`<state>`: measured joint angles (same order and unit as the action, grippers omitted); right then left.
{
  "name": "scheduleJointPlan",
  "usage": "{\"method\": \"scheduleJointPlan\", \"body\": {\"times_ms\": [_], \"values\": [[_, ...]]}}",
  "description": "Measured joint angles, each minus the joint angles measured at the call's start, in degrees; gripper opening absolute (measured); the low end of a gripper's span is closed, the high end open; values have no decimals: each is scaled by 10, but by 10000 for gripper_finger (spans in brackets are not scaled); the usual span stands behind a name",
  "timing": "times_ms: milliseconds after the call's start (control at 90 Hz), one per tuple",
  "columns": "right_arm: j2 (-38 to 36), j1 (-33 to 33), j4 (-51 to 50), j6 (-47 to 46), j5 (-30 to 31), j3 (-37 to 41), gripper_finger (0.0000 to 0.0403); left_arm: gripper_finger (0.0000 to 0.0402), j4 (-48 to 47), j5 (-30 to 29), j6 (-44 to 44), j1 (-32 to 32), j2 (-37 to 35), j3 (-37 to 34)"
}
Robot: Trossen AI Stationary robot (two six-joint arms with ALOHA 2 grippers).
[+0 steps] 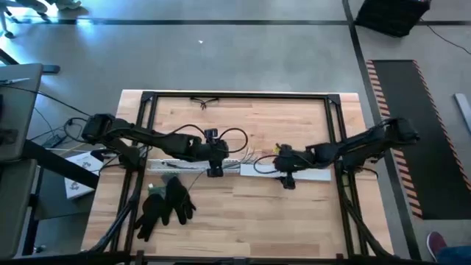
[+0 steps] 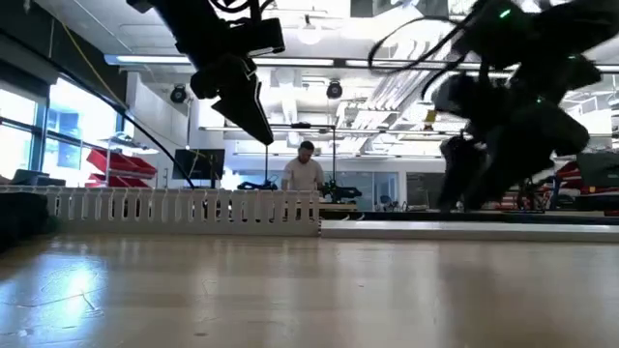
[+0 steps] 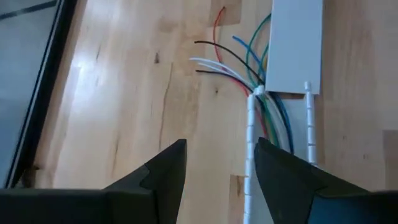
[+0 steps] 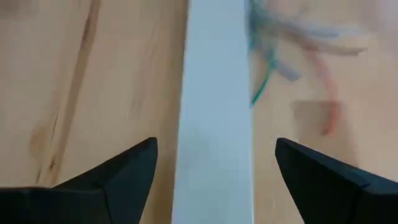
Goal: Ziptie cables
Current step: Close the white cable duct
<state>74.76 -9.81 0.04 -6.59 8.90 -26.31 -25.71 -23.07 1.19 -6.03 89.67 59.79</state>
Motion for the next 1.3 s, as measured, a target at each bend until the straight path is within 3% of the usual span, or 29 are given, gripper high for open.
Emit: {"method": "scheduleJointPlan", "body": {"times_ms": [144, 256, 389, 633, 967, 1100, 1233, 1300], "values": [[-46, -28, 27, -31, 68, 40, 312, 170, -1, 3, -6, -2, 0, -1], [-47, -24, 36, -82, 55, 61, 312, 170, 1, 1, -7, -1, 0, -1], [-35, -29, 47, -44, 25, 67, 312, 170, 0, 0, -10, -1, 0, 0], [3, -31, 96, 22, 73, 66, 312, 170, 1, 0, -11, -1, 0, 0], [87, -31, 129, 11, 54, 64, 310, 170, -1, 0, -11, -1, 0, 0], [106, -30, 131, -21, 44, 63, 277, 170, -2, 0, -11, -1, 0, 0], [114, -23, 131, -37, 20, 63, 207, 170, -1, -6, -11, -1, 0, 0], [114, -17, 128, -37, 12, 63, 204, 170, -1, -17, -10, -3, 0, 0]]}}
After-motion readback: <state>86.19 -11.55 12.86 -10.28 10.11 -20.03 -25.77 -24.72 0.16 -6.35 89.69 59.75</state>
